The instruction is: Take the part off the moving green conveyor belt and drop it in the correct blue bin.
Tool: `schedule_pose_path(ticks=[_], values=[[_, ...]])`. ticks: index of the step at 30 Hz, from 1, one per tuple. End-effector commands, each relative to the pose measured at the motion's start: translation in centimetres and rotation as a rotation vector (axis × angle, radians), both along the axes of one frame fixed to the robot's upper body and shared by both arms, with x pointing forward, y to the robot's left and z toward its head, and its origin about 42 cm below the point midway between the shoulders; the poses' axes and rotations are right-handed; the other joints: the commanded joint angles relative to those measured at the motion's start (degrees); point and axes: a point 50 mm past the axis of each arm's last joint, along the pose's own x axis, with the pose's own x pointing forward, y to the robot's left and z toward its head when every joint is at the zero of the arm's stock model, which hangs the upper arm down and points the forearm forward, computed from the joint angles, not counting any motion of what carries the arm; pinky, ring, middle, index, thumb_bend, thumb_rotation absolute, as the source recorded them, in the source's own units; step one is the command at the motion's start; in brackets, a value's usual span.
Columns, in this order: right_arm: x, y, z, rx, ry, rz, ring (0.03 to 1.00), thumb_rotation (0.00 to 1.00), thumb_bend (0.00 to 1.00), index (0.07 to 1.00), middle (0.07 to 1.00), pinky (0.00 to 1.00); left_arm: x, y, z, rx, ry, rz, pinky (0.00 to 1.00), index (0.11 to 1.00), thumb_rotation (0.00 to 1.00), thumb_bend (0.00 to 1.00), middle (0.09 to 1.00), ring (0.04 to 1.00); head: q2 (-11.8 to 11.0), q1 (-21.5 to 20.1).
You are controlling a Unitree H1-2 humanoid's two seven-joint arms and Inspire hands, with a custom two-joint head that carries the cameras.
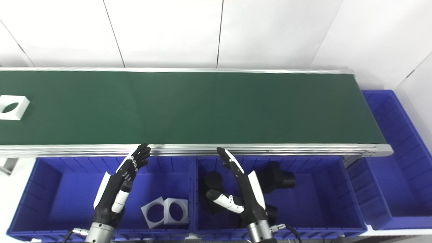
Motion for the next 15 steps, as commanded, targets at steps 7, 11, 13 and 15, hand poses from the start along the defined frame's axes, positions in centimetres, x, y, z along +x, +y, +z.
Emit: schedule_pose_path(ticks=[7, 11, 13, 15], values=[[0.5, 0.4, 0.7, 0.019, -0.073, 0.003, 0.884, 0.79, 0.92, 0.905, 0.902, 0.83, 0.6, 0.0, 0.6, 0.002, -0.057, -0.003, 0.87, 0.887, 0.97, 0.78, 0.893, 0.891, -1.1, 0.8], [0.4, 0.2, 0.0, 0.025, -0.053, -0.005, 0.886, 0.78, 0.91, 0.906, 0.903, 0.84, 0.6, -0.1, -0.2, 0.012, -0.029, -0.009, 0.85, 0.869, 0.96, 0.81, 0.877, 0.874, -4.4, 5.0], [0.3, 0.0, -0.3, 0.026, -0.044, -0.009, 0.886, 0.77, 0.91, 0.904, 0.902, 0.84, 0.4, -0.3, -0.7, 0.009, -0.01, -0.009, 0.84, 0.863, 0.95, 0.81, 0.87, 0.867, -6.2, 7.5], [0.1, -0.2, -0.5, 0.016, -0.04, -0.012, 0.883, 0.77, 0.91, 0.901, 0.9, 0.83, 0.3, -0.6, -1.1, 0.016, 0.002, -0.011, 0.84, 0.858, 0.94, 0.8, 0.866, 0.866, -7.9, 10.0]])
